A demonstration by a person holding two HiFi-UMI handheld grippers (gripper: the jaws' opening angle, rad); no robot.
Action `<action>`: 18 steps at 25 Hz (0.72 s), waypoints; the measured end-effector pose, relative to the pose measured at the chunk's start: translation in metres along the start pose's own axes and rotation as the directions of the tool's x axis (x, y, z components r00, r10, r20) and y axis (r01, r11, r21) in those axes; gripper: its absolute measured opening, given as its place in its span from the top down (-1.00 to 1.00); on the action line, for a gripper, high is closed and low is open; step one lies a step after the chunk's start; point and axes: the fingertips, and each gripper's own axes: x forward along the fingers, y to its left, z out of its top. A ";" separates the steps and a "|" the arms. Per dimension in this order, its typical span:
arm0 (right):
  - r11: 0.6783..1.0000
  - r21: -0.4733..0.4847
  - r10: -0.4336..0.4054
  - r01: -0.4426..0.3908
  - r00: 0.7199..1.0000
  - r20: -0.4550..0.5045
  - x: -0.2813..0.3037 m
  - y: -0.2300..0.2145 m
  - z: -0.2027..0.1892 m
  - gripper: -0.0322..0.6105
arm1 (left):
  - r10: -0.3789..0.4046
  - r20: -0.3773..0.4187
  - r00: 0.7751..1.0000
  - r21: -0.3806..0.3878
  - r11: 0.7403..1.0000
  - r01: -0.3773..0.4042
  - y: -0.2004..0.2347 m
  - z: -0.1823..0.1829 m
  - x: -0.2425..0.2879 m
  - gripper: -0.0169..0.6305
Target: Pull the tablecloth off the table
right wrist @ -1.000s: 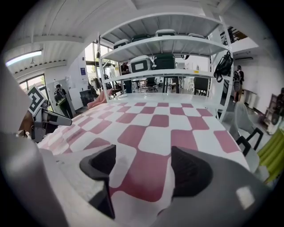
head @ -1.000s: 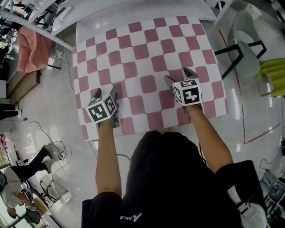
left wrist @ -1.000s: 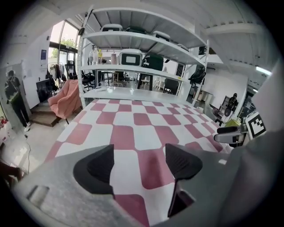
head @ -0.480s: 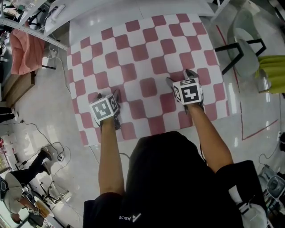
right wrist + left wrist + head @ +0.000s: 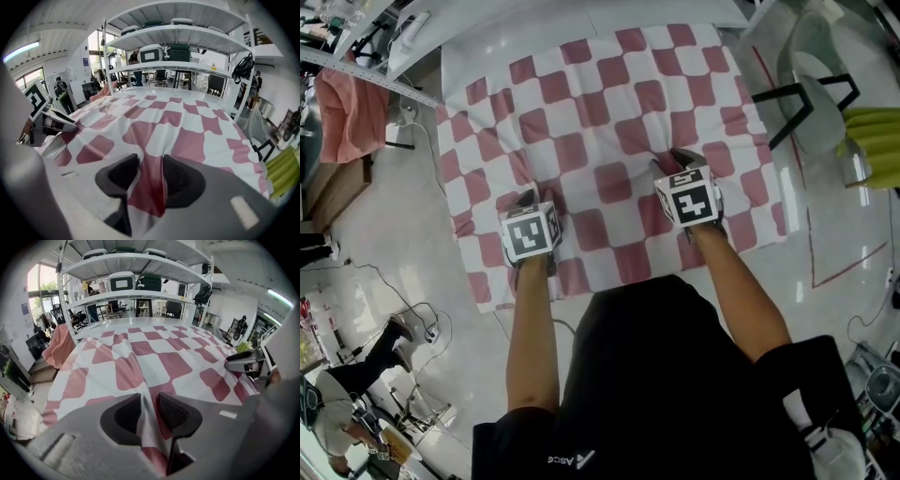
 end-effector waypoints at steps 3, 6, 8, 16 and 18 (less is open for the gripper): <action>1.000 -0.010 0.007 -0.007 1.000 -0.012 0.000 0.008 0.004 0.50 | 0.005 0.000 1.000 0.049 0.999 -0.005 -0.007 0.003 0.001 0.72; 1.000 -0.029 0.005 -0.006 1.000 -0.028 0.001 0.014 0.005 0.68 | 0.004 0.002 1.000 0.078 0.997 -0.004 -0.013 0.006 0.003 0.85; 0.999 -0.042 0.001 -0.002 0.999 -0.032 0.002 0.017 0.005 0.84 | -0.008 0.004 1.000 0.075 0.997 0.008 -0.016 0.007 0.004 0.88; 0.996 0.042 0.082 -0.082 0.997 -0.008 0.000 0.028 -0.002 0.88 | -0.088 0.049 0.995 0.014 0.996 0.087 -0.027 0.001 0.000 0.91; 0.989 0.077 0.127 -0.129 0.992 0.023 -0.007 0.035 -0.001 0.88 | -0.102 0.066 0.993 0.006 0.995 0.102 -0.032 0.000 -0.006 0.91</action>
